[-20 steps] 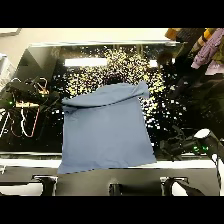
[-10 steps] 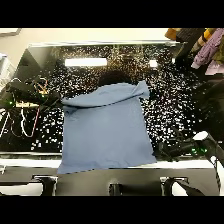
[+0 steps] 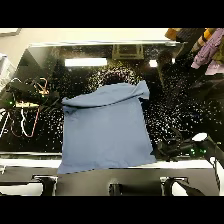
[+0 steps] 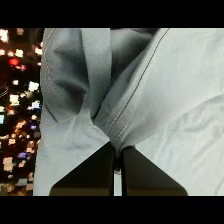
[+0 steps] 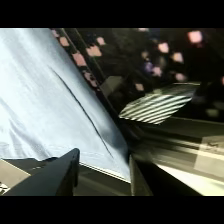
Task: Fold the clothes and pants, and hang the long-sleeved shirts on hangers.
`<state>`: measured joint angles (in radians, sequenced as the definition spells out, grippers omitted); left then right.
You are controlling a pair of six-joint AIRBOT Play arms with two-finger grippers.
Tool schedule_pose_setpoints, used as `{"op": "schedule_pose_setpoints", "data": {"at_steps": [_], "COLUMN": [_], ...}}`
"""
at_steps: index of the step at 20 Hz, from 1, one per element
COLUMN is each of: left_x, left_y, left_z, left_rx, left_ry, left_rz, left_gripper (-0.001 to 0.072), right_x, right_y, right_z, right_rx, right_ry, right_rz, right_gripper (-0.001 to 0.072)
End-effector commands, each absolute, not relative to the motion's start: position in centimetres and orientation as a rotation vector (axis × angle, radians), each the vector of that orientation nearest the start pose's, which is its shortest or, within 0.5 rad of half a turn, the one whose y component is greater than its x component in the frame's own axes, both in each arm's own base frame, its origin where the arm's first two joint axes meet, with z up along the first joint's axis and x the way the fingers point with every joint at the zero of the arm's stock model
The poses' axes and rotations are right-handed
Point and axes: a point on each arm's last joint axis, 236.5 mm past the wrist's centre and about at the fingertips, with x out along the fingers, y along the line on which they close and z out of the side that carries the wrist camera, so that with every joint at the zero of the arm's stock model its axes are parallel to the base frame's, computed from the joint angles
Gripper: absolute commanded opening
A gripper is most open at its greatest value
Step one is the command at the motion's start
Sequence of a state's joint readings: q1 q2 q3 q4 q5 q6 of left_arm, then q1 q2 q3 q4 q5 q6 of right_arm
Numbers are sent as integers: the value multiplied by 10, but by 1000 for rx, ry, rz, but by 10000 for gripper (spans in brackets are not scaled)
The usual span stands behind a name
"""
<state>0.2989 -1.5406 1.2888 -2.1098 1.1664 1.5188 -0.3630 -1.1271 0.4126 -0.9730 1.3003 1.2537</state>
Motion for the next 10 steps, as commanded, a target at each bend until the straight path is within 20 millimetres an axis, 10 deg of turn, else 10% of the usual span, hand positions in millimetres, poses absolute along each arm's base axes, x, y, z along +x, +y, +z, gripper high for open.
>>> {"op": "schedule_pose_setpoints", "data": {"at_steps": [1, 3, 4, 10], "left_x": [433, 433, 433, 433], "left_y": [17, 17, 17, 17], "left_z": [-23, -23, -23, -23], "left_rx": [-768, -768, -768, -767], "left_ry": [1288, 1289, 1289, 1288], "left_rz": [18, 17, 17, 17], "left_gripper": [19, 19, 19, 19], "right_x": [166, 166, 167, 233], "right_y": [74, 74, 76, 70], "right_z": [-107, -107, -106, -72], "right_rx": [793, 789, 790, 838], "right_ry": [1719, 1717, 1712, 1521], "right_rz": [246, 247, 261, 268], "right_gripper": [338, 237, 58, 29]}}
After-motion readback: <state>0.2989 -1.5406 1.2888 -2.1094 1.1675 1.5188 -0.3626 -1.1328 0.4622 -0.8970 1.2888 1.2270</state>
